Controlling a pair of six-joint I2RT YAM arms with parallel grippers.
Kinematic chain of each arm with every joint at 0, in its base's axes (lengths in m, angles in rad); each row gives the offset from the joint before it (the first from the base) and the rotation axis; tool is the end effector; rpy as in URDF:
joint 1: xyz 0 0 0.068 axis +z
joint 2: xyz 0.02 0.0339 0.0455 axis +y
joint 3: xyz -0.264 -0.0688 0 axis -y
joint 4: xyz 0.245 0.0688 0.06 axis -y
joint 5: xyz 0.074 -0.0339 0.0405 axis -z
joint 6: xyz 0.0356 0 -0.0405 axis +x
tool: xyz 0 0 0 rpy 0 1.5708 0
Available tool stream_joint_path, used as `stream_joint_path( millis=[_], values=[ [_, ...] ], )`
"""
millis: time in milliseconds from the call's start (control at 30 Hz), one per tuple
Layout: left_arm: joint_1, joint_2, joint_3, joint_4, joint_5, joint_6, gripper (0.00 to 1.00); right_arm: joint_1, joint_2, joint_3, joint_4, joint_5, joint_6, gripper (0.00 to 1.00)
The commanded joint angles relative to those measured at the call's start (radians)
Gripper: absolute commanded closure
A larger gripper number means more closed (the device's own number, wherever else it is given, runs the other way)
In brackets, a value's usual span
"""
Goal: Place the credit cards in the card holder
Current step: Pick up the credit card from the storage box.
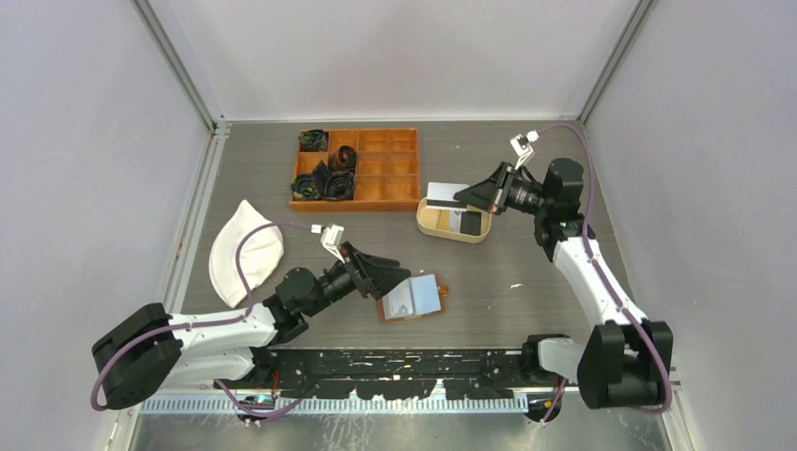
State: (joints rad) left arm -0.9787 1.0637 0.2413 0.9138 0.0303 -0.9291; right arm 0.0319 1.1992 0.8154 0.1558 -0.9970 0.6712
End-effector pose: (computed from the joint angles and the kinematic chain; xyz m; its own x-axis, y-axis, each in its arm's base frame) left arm 0.1172 -0.1762 0.2156 -0.6474 -0.4722 -0.5983 0.5473 0.2582 -0.7961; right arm 0.2636 0.0383 0.3023 -0.6962 0.3155 -0.6447 -0.5134 0.4089 0.7545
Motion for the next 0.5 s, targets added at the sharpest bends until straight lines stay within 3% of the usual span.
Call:
stream_joint_path(
  millis=[0,200,467],
  values=[
    [0.005,0.050,0.080,0.299,0.025,0.082,0.27,0.014,-0.123,-0.039,0.280,-0.088,0.128,0.99],
    [0.002,0.193,0.171,0.499,0.041,0.131,0.29,0.047,-0.237,-0.071,0.391,-0.113,0.190,0.99],
    [-0.009,0.273,0.286,0.517,0.057,0.181,0.35,0.097,-0.255,-0.078,0.426,-0.141,0.199,0.99]
  ],
)
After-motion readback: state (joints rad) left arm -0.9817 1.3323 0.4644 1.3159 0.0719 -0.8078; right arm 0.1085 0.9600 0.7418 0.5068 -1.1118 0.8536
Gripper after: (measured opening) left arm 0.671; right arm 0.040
